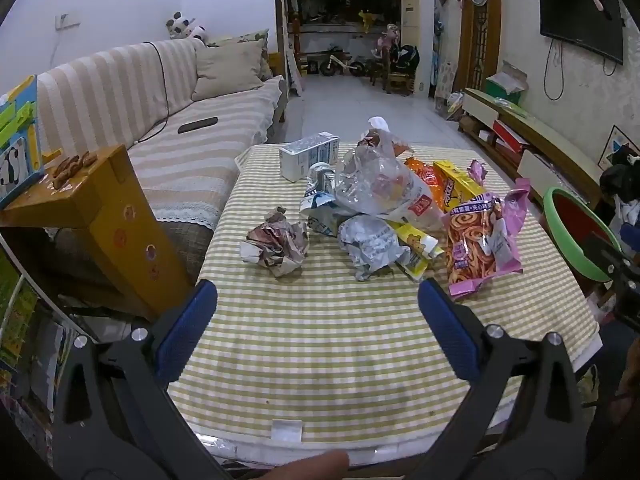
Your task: Collect trash
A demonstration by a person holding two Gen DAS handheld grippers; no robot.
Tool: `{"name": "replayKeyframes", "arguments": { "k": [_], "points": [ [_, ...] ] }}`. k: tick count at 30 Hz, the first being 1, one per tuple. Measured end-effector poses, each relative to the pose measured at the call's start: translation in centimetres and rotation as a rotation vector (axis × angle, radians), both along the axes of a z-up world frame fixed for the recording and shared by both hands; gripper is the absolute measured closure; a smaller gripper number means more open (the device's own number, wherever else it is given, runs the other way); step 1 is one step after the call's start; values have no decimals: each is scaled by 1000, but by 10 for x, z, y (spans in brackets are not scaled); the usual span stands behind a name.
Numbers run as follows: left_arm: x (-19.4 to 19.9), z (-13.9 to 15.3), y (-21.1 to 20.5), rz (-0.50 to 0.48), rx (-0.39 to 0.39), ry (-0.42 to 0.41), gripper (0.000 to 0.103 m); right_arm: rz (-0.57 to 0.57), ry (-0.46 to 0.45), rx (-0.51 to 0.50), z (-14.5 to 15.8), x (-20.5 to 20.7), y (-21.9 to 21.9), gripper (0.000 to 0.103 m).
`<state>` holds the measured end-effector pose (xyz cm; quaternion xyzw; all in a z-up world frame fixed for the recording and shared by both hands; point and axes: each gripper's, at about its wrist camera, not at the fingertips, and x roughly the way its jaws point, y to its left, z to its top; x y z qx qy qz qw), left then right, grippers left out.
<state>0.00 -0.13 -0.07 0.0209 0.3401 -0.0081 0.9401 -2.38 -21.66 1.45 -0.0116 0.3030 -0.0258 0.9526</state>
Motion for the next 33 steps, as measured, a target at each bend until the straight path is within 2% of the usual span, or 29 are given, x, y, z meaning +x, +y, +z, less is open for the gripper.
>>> {"name": "replayKeyframes", "arguments": {
  "k": [12, 33],
  "points": [
    [2, 0, -12, -16, 17, -3, 5, 42, -5, 48, -1, 0, -1, 7],
    [-1, 0, -3, -20, -1, -3, 5, 65, -1, 48, -1, -1, 2, 7]
  ]
}}
